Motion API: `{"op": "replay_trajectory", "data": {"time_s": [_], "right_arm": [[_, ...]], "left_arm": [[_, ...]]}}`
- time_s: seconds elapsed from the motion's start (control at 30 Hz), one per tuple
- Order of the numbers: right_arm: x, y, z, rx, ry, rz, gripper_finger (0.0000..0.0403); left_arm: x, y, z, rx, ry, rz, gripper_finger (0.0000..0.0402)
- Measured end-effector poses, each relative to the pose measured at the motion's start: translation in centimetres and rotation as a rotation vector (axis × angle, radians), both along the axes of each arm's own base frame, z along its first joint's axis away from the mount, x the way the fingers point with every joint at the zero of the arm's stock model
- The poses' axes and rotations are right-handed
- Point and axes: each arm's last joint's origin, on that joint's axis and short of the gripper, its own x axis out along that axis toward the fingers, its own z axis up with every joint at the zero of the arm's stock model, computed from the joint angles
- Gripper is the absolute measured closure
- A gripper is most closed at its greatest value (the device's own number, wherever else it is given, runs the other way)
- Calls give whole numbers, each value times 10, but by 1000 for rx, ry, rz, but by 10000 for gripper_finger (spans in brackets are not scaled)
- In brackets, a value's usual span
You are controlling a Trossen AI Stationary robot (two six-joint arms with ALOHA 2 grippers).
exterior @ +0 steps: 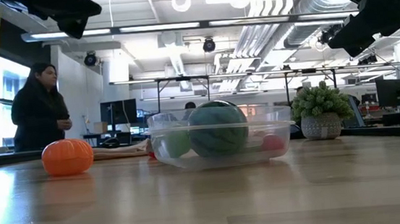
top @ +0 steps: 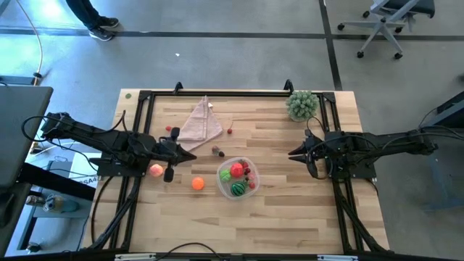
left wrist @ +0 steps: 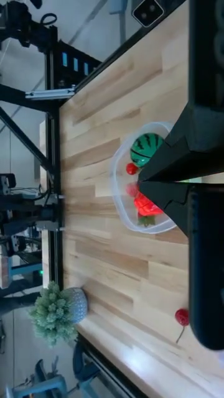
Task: Pick and placing Produce into tupperware
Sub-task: Put the right cherry into the transparent bin
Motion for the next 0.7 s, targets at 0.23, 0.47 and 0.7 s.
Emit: {"op": "replay_trajectory", "data": {"time_s": [0.23,0.47,0.7], "right_arm": [[0,0,0,0,0,0,335],[0,0,0,0,0,0,335],[0,0,0,0,0,0,335]], "left_arm": [[1,0,2,34,-16,7,401],[3,3,6,69,-60,110,401],[11,35,23,54,-66,498,401]]}}
